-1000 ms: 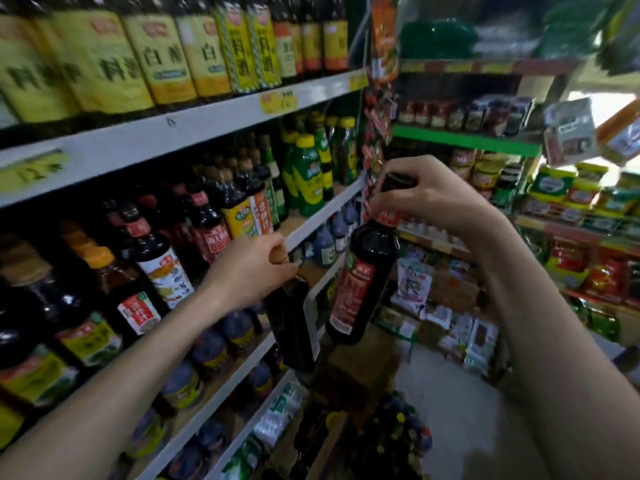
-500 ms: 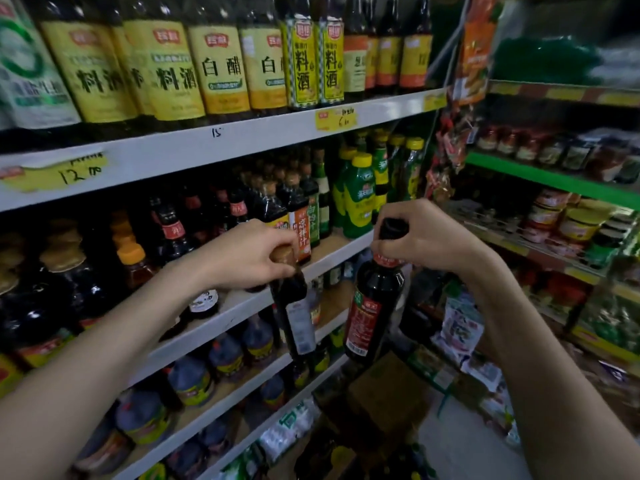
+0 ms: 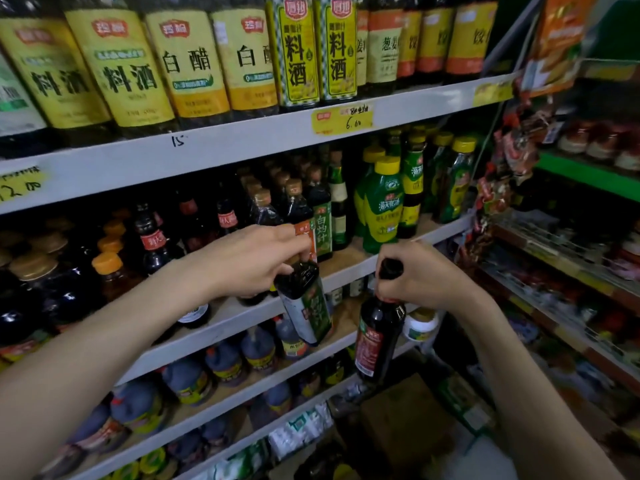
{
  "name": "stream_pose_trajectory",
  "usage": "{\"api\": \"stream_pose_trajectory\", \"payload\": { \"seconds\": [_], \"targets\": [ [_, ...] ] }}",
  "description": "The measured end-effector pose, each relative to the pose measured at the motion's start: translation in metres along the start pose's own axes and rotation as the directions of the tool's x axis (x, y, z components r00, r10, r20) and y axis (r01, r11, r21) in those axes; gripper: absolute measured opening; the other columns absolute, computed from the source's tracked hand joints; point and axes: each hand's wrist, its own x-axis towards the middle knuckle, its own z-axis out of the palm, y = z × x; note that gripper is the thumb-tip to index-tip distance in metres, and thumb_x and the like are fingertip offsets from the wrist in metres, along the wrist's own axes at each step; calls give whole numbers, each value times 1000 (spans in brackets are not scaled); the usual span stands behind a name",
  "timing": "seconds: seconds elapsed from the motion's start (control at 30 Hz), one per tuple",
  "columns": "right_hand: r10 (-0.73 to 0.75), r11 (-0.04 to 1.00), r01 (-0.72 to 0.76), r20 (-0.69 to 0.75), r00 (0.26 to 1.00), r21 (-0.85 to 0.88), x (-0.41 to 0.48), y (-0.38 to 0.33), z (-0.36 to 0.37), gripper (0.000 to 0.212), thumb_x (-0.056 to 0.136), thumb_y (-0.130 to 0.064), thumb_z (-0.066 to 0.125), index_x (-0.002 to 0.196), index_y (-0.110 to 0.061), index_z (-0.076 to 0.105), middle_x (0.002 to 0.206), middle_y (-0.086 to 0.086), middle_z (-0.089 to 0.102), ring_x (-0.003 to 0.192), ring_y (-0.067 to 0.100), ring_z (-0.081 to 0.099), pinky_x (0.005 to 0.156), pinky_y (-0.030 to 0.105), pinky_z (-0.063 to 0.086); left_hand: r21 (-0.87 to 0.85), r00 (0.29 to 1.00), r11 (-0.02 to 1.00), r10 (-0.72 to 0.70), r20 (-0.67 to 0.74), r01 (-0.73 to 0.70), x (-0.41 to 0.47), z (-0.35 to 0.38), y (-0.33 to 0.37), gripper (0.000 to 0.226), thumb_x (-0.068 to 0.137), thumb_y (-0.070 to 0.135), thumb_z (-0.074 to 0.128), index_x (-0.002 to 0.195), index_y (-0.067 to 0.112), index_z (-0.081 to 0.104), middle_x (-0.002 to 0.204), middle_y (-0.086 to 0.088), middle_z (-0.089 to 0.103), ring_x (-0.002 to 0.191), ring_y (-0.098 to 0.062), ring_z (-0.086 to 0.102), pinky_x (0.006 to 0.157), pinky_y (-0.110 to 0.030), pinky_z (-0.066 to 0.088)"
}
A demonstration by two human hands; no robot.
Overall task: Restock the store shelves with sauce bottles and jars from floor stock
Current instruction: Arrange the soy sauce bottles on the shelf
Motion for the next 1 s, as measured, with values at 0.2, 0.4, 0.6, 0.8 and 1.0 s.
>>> {"api": "stream_pose_trajectory", "payload": {
  "seconds": [0.2,0.4,0.6,0.8,1.0],
  "targets": [
    [-14,1000,14,6,1000,20,14,24,-10,17,77,-19,72,71,-15,56,66,4,59,62,20,57,55,43,45,102,999,994,-24,-29,27,55,-21,-4,23,94,17,58,110,24,44,98,0,48,83,-20,51,69,-41,48],
    [-13,999,13,4,1000,40,30,42,-18,17,80,-22,70,74,-12,58,66,7,59,59,20,53,50,30,37,247,993,964,-79,-92,99,102,-6,-9,23,94,9,52,105,20,35,97,-5,41,77,-19,39,60,-42,43],
    [17,1000,-17,-34,999,10,50,53,-17,18,77,-30,70,69,-24,56,59,-5,57,54,10,54,46,28,39,289,985,942,-153,-80,170,119,25,-13,44,81,-5,51,106,21,26,99,-9,40,79,-19,32,59,-37,36],
    [47,998,-50,-92,995,-24,81,68,-4,15,73,-32,67,67,-27,54,60,-5,59,59,14,57,50,32,41,276,978,940,-178,-110,202,128,28,-36,32,89,3,54,101,23,32,96,-5,40,77,-18,38,52,-30,27],
    [35,990,-48,-93,995,-133,114,79,21,21,76,-37,66,94,-26,69,65,-3,63,63,17,58,49,29,40,225,977,951,-206,-46,211,141,24,-46,34,88,-2,50,103,22,34,93,-2,35,80,-20,41,57,-40,43]
  ]
}}
